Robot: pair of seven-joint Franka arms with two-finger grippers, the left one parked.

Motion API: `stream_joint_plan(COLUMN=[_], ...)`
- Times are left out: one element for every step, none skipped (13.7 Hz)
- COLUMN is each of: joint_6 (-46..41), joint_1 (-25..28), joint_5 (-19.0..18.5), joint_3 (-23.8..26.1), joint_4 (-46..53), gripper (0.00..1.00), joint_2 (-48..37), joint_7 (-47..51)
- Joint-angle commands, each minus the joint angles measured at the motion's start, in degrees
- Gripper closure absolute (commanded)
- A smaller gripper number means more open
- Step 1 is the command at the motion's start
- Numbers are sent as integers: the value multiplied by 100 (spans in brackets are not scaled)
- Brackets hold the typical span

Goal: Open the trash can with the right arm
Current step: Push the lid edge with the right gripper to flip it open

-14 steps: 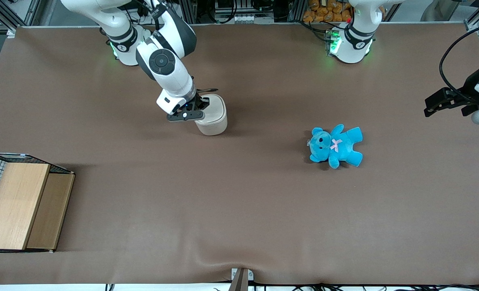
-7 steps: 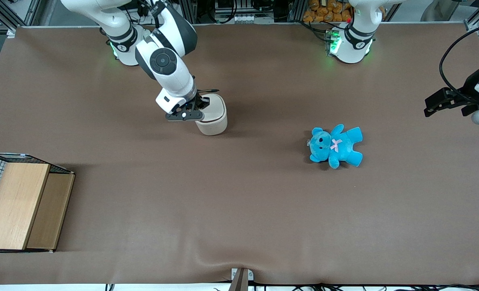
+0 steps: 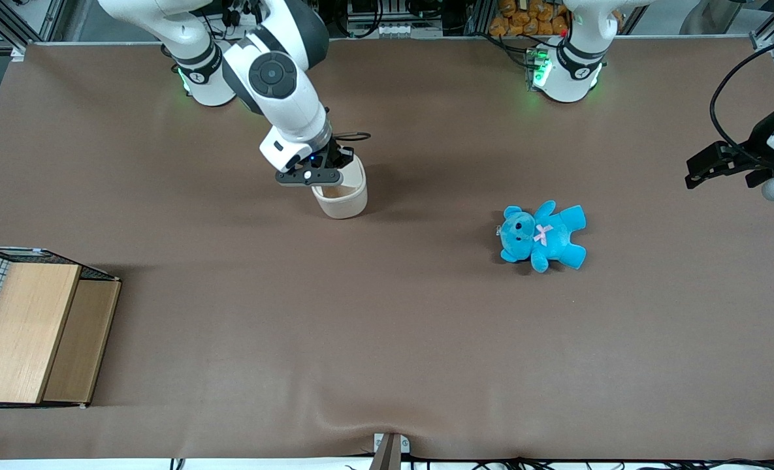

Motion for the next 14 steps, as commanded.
stream_joint_plan(joint_6=[-377, -465, -501, -536, -710, -982, -1228, -1483, -1816, -2115, -2336, -2538, -2758, -2986], joint_1=[149, 158, 175, 167, 123, 70, -78, -245, -394, -561, -702, -860, -1027, -1246], joint_5=[280, 316, 325, 325, 342, 404, 491, 501, 501, 501, 501, 501, 492, 492], joint_3=[3, 3, 11, 11, 11, -6, -6, -6, -6, -6, -15, -24, -24, -24], joint_4=[533, 622, 657, 727, 893, 1086, 1262, 1429, 1640, 1833, 1992, 2133, 2308, 2484], gripper=[34, 27, 6, 0, 0, 0, 0, 0, 0, 0, 0, 0, 0, 0], joint_2=[118, 118, 118, 110, 109, 118, 118, 118, 110, 109, 109, 92, 92, 92], joint_7=[337, 408, 417, 391, 382, 382, 373, 347, 338, 330, 329, 329, 321, 312])
